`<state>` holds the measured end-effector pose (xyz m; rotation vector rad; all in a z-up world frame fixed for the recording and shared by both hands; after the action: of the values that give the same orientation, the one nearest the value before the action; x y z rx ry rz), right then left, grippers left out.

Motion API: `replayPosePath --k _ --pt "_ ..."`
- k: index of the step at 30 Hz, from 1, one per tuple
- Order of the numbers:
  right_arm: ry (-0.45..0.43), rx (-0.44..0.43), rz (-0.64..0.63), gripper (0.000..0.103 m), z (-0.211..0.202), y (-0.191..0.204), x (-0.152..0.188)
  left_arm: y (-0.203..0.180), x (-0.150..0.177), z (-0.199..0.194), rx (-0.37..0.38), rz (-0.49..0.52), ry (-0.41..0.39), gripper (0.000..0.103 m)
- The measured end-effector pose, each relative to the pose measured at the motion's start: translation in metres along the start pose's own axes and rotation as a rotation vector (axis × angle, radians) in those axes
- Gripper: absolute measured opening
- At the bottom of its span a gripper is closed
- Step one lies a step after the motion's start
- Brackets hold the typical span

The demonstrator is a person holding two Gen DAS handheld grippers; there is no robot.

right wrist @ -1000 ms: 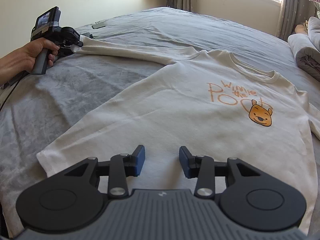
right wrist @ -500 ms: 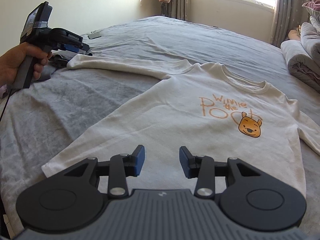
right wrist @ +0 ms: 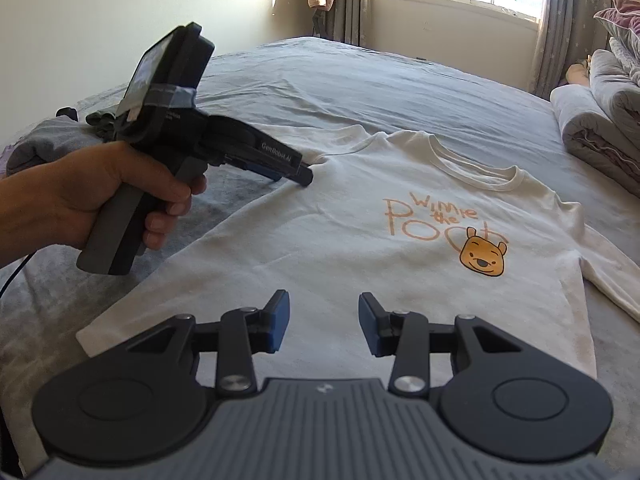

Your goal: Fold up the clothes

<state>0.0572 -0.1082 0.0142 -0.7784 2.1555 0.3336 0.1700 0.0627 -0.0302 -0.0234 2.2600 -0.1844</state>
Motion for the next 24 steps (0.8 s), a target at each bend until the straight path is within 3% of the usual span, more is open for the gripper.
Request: replayPosePath --k 3,8,10,12,15,21,23,24 --pt "0.007 0.004 0.006 0.043 0.000 -0.003 0.001 -0.003 0.001 -0.004 -0.051 0.063 -0.003 0.038" --pt "0.018 0.005 0.006 0.043 0.000 -0.005 0.003 0.011 -0.002 -0.006 -0.030 -0.013 0.006 0.038" --pt "0.025 0.007 0.010 0.043 0.000 -0.007 0.004 0.014 -0.002 -0.008 -0.059 -0.002 0.007 0.038" --pt "0.032 0.005 0.023 0.043 -0.001 -0.012 0.005 0.021 0.000 -0.010 -0.128 0.027 0.017 0.027" --pt "0.030 -0.001 0.089 0.043 -0.005 -0.028 0.003 0.029 0.000 -0.015 -0.143 0.029 0.013 0.027" --pt "-0.098 0.094 0.234 0.042 -0.038 -0.105 -0.015 0.007 -0.001 -0.039 -0.032 0.004 -0.003 0.027" --pt "-0.137 0.137 0.334 0.033 -0.049 -0.142 -0.015 -0.007 0.001 -0.046 0.002 0.020 -0.003 0.027" --pt "-0.147 0.157 0.390 0.020 -0.052 -0.160 -0.013 -0.014 0.002 -0.049 0.020 0.026 -0.002 0.027"
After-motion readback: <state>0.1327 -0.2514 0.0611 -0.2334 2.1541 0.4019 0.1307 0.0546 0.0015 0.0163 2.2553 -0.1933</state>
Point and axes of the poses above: each gripper's, at about its wrist camera, not at the fingertips, and z roughly the way its jaws point, y to its left, x to its underside, the point moved 7 cm from there along z, roughly the way its jaws point, and after that the axes turned 1 degree about x, right-handed, at the moved point
